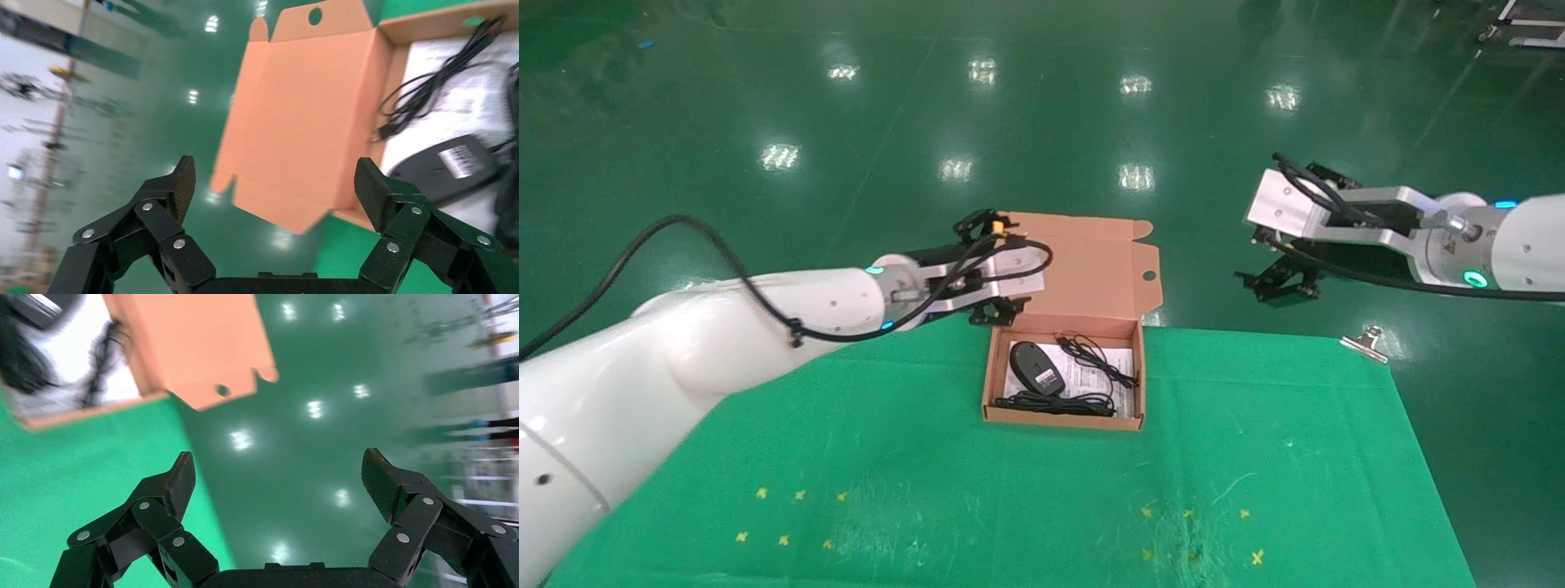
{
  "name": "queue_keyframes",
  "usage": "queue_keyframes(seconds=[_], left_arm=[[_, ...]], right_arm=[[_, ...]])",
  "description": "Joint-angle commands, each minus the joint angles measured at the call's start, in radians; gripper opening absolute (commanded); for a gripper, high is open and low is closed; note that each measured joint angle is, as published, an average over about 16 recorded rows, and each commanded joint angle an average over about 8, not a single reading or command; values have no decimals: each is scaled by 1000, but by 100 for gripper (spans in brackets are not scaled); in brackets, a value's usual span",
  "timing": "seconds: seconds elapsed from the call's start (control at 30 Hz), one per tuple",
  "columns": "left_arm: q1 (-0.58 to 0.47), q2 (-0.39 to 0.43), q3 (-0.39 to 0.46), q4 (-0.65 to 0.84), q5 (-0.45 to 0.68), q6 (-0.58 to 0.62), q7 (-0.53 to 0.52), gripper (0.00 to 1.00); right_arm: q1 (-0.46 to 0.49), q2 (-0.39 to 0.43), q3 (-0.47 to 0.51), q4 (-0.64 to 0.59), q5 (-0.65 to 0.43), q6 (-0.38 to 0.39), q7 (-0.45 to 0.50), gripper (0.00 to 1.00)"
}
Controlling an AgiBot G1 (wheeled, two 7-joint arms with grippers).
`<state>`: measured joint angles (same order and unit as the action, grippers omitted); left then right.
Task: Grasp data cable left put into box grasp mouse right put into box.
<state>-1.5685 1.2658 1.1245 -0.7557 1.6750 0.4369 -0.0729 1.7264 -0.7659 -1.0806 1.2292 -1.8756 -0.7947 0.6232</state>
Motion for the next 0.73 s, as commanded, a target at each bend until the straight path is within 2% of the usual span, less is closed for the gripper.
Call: queue_keyframes(seconds=[0.03,0.63,0.73], left_arm=[[19,-24,-32,-19,-36,41,-4,100],[193,-255,-330,-206,-368,413,-45,100],[210,-277,-359,-224,-401,450,-49,100]], right_arm=[[-25,6,31,2,44,-27,-17,100],[-258,61,316,22,452,-277,-172,100],[-280,67,344,24,492,-301,-187,100]])
